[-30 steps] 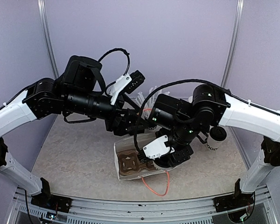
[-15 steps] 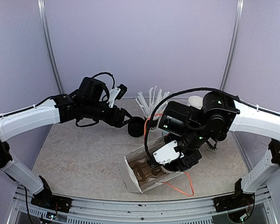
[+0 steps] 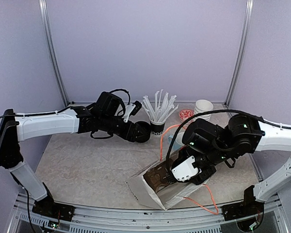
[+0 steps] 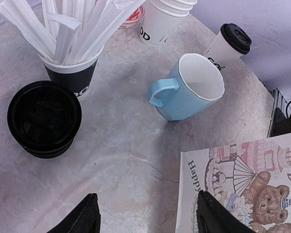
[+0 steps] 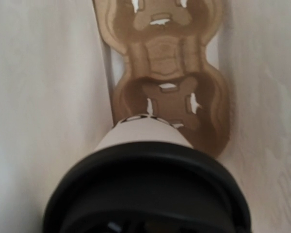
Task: Pack the takeout coffee
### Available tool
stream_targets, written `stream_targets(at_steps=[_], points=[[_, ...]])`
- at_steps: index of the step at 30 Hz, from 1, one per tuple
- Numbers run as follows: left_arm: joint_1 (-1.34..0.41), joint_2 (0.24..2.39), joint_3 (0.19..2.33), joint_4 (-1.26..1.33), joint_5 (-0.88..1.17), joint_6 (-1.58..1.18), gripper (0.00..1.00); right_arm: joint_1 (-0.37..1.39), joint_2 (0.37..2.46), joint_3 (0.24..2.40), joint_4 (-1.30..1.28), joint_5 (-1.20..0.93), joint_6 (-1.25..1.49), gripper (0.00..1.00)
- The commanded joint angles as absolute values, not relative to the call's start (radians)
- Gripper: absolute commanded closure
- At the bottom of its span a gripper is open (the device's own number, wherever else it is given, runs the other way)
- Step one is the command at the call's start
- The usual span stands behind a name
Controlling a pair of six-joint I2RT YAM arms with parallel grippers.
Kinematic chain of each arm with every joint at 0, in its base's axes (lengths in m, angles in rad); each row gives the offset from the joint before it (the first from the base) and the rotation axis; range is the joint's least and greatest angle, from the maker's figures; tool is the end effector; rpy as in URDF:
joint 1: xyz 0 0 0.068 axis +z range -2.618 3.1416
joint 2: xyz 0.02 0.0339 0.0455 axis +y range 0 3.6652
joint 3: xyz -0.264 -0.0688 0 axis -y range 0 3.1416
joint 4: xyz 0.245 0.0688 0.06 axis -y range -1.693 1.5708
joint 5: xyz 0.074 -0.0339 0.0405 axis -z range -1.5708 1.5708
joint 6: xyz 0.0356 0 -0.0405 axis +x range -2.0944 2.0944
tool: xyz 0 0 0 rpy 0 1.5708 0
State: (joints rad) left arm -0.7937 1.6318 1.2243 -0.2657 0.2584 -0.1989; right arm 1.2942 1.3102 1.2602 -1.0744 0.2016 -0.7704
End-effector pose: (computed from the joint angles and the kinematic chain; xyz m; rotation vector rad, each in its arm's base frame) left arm 0.2527 -0.2699 0.2674 0.8274 2.1988 -0.8056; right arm 0.0742 0.2354 0.3181 -2.2506 1.4155 -0.1035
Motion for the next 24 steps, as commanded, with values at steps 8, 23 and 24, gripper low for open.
stream_targets(at_steps=[8, 23, 24], points=[[-0.796, 1.727, 1.235, -0.257, 0.362, -0.169, 0.34, 1.312, 1.234, 1.157, -0.891, 0.239, -0.809, 1.00], [-0.798, 1.782, 1.263, -0.286, 0.515, -0.115, 0.39, 1.312, 1.244, 1.083, -0.780, 0.345, -0.869, 1.00], [-0.798, 1.786, 1.267, -0.288, 0.525, -0.110, 0.39, 1.312, 1.244, 1.077, -0.780, 0.339, -0.869, 1.00]])
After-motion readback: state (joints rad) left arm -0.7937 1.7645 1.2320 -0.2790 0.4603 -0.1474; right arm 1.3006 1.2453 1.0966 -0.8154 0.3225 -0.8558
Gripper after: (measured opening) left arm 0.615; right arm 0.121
